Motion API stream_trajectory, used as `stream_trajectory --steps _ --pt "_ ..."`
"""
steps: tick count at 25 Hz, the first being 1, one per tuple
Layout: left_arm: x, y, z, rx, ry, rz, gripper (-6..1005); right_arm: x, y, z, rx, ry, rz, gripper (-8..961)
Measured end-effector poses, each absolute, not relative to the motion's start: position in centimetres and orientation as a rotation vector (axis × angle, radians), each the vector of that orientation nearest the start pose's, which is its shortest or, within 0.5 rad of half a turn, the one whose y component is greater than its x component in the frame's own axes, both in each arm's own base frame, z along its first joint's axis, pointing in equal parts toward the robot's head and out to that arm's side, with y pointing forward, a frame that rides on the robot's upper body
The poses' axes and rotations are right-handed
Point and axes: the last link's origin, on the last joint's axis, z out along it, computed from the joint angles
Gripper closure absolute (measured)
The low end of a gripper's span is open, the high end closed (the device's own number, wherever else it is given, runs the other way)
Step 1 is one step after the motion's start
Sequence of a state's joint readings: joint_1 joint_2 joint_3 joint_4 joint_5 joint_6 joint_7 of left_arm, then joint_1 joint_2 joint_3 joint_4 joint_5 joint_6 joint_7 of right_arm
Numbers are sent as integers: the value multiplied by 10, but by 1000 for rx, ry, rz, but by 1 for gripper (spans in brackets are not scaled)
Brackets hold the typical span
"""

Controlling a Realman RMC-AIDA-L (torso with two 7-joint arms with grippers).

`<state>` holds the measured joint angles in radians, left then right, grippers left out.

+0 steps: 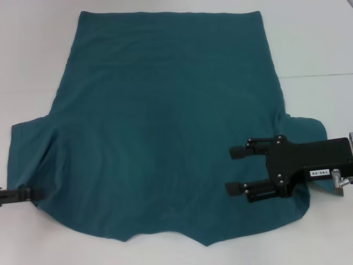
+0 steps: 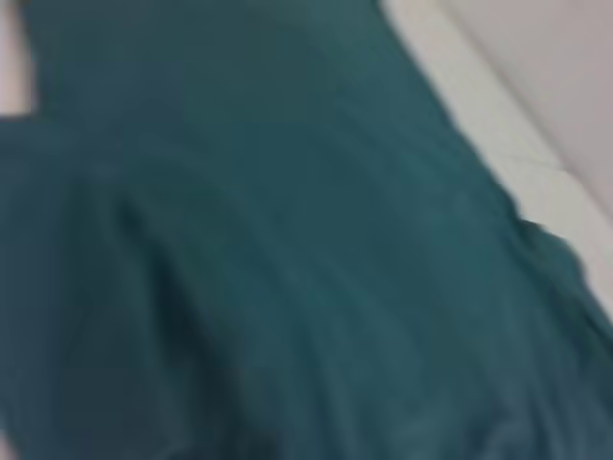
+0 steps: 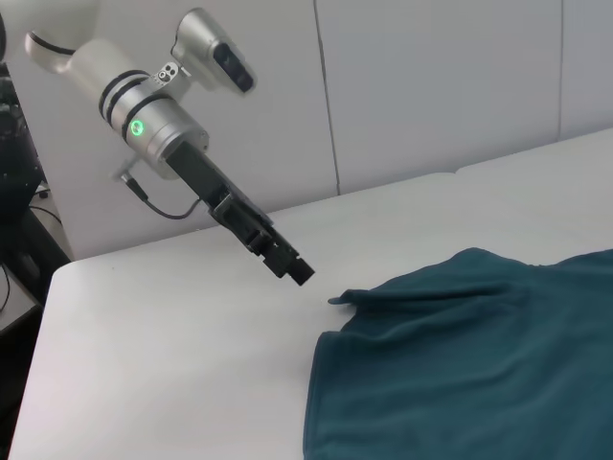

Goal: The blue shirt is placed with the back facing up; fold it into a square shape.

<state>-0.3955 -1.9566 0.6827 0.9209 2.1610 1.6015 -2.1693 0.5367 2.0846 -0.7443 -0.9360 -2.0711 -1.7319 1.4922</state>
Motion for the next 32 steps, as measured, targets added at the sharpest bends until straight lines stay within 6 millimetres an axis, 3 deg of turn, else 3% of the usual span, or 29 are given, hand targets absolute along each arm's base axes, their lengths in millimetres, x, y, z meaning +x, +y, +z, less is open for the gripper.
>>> stream_trajectory --steps 7,14,32 --pt "-339 315 95 -2161 -1680 -328 158 224 333 29 -2902 383 563 72" --pt "-351 324 84 -2052 -1744 -243 158 219 336 29 -2906 362 566 72" --pt "-353 343 75 -1987 -1639 -202 158 214 339 27 -2910 352 577 73"
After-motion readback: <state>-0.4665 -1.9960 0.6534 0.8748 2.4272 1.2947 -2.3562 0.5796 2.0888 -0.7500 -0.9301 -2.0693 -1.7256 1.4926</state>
